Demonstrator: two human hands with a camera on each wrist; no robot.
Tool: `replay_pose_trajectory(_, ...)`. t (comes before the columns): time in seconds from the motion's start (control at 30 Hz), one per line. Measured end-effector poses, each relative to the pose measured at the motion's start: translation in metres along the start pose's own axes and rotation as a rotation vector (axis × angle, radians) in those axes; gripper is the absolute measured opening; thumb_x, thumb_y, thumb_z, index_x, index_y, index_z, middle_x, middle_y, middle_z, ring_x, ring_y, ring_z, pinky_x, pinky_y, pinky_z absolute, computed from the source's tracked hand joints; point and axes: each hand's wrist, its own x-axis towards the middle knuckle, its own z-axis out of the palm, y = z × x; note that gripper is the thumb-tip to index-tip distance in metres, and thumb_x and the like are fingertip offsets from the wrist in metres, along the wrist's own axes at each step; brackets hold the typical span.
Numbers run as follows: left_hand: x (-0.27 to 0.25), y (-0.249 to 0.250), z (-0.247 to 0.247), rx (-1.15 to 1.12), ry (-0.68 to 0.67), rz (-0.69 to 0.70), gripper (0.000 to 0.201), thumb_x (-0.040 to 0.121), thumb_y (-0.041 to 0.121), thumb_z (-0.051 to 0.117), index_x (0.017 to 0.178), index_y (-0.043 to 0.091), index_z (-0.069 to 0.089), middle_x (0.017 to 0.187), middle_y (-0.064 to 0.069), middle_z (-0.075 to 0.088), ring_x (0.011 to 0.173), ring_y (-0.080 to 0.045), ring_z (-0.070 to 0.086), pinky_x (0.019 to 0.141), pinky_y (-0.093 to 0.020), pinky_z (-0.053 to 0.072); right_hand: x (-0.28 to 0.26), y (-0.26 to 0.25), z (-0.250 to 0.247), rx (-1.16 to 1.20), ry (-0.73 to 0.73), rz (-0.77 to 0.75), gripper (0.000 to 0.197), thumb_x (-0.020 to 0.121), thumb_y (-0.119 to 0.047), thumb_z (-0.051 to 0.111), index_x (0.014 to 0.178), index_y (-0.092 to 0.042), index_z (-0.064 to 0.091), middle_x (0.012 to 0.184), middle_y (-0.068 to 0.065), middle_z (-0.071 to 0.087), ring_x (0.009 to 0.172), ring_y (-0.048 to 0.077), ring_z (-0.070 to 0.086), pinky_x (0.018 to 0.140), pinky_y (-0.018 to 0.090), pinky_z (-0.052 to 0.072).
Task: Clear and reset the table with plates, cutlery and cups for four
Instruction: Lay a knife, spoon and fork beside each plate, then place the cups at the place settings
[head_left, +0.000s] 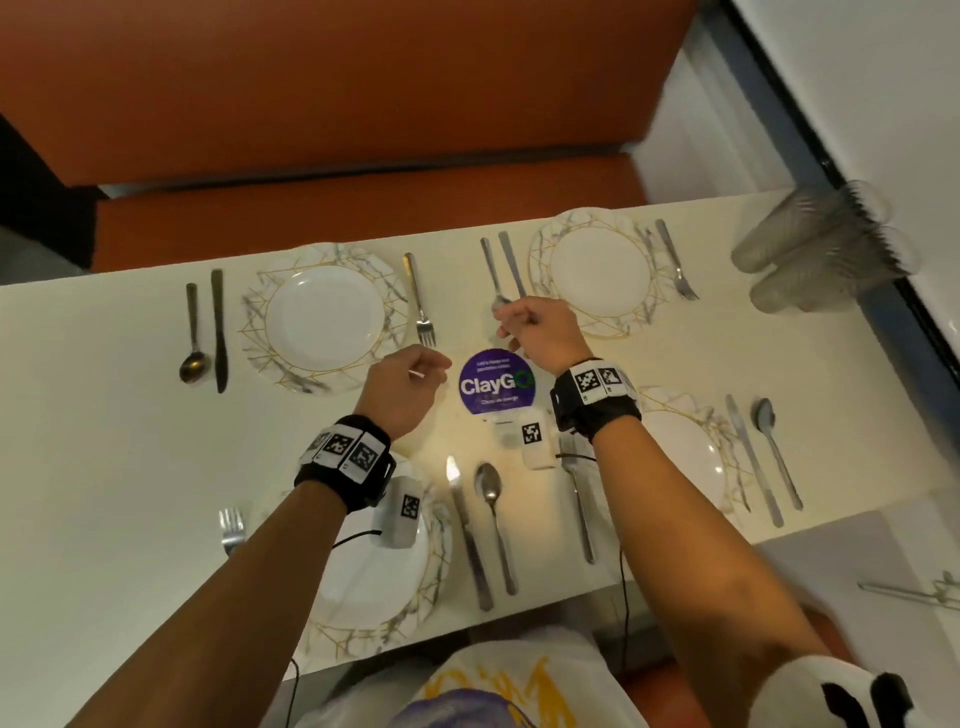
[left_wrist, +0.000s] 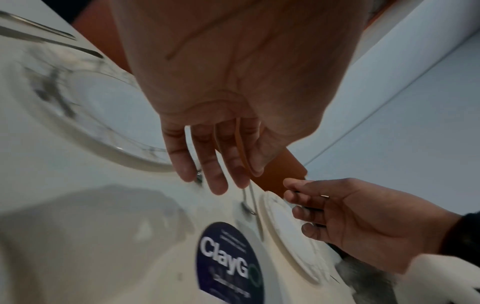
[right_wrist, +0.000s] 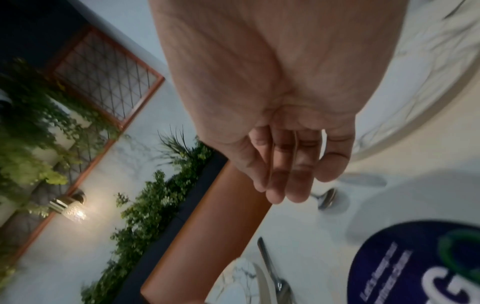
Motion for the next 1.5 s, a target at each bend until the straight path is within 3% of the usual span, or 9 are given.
replay_pose_trajectory(0.17,0.002,0.061,0.050,0.017,-0.078,0.126,0.014,0.099,0.014,0.062,0.101,0.023,0.072,0.098,0.007,0.071,0.084,-0.009,0.066,0.063,-0.006,0.047,-0.041,0.026,-0.074,0.053,0.129,-0.040,0.019,0.096,-0.005,0.058,0.103,-0.012,0.075,0.087,0.005,0.075,0.062,0.008,0.065,0.053,0.010,0.045)
replay_pose_trajectory(0.33,0.010,0.136,0.120,0.044,-0.140,0.251,0.014,0.099,0.018,0.061,0.104,0.025,0.073,0.098,0.007,0.073,0.087,-0.012,0.068,0.077,-0.025,0.056,-0.062,0.068,-0.165,0.007,0.279,-0.064,0.027,0.090,-0.003,0.059,0.098,-0.021,0.077,0.081,-0.005,0.074,0.067,0.009,0.067,0.066,0.017,0.051)
replay_pose_trajectory(0.5,0.029,0.221,0.206,0.183,-0.163,0.401,0.014,0.099,0.022,0.062,0.107,0.024,0.072,0.099,0.009,0.071,0.087,-0.007,0.065,0.080,-0.021,0.051,-0.062,0.103,-0.274,-0.128,0.433,-0.095,0.026,0.091,-0.007,0.059,0.096,-0.024,0.078,0.097,-0.008,0.073,0.070,0.006,0.063,0.073,0.010,0.047)
replay_pose_trajectory(0.67,0.067,0.294,0.288,0.325,-0.196,0.522,0.021,0.095,0.024,0.068,0.116,0.020,0.068,0.106,0.001,0.068,0.092,-0.016,0.065,0.090,-0.035,0.054,-0.036,0.129,-0.379,-0.298,0.522,-0.104,0.026,0.087,-0.004,0.061,0.104,-0.016,0.076,0.106,0.003,0.069,0.092,0.013,0.059,0.094,0.024,0.048)
replay_pose_trajectory(0.8,0.105,0.338,0.336,0.513,-0.188,0.612,0.043,0.090,0.031,0.074,0.129,0.020,0.061,0.122,-0.005,0.060,0.109,-0.021,0.059,0.095,-0.037,0.049,-0.013,0.132,-0.439,-0.642,0.474,-0.090,0.032,0.081,-0.008,0.063,0.111,-0.014,0.071,0.107,0.010,0.058,0.108,0.036,0.052,0.101,0.046,0.041)
replay_pose_trajectory(0.9,0.131,0.360,0.363,0.696,-0.201,0.649,0.064,0.084,0.034,0.078,0.141,0.020,0.054,0.138,-0.009,0.052,0.127,-0.029,0.050,0.104,-0.045,0.046,0.005,0.137,-0.464,-0.725,0.428,-0.025,0.048,0.076,-0.018,0.067,0.124,-0.015,0.061,0.124,0.017,0.049,0.117,0.038,0.042,0.100,0.044,0.042)
replay_pose_trajectory(1.1,0.163,0.375,0.406,1.070,-0.281,0.739,0.097,0.075,0.036,0.085,0.156,0.018,0.034,0.160,-0.009,0.035,0.147,-0.032,0.032,0.115,-0.054,0.036,0.037,0.157,-0.483,-0.734,0.343,0.013,0.071,0.075,-0.021,0.074,0.139,-0.019,0.046,0.140,0.013,0.040,0.127,0.035,0.036,0.105,0.046,0.040)
replay_pose_trajectory(1.4,0.179,0.368,0.428,1.201,-0.293,0.765,0.083,0.080,0.016,0.076,0.154,0.016,0.037,0.152,-0.008,0.049,0.143,-0.029,0.040,0.111,-0.050,0.034,0.057,0.169,-0.486,-0.717,0.317,0.041,0.074,0.077,-0.015,0.074,0.143,-0.017,0.041,0.140,0.014,0.043,0.125,0.036,0.040,0.102,0.047,0.042)
replay_pose_trajectory(1.5,0.179,0.361,0.429,1.183,-0.284,0.764,0.086,0.079,0.015,0.078,0.154,0.015,0.036,0.154,-0.008,0.044,0.140,-0.031,0.041,0.110,-0.050,0.036,0.058,0.172,-0.485,-0.743,0.337,0.039,0.077,0.076,-0.021,0.078,0.143,-0.017,0.041,0.140,0.015,0.044,0.124,0.037,0.040,0.105,0.047,0.040)
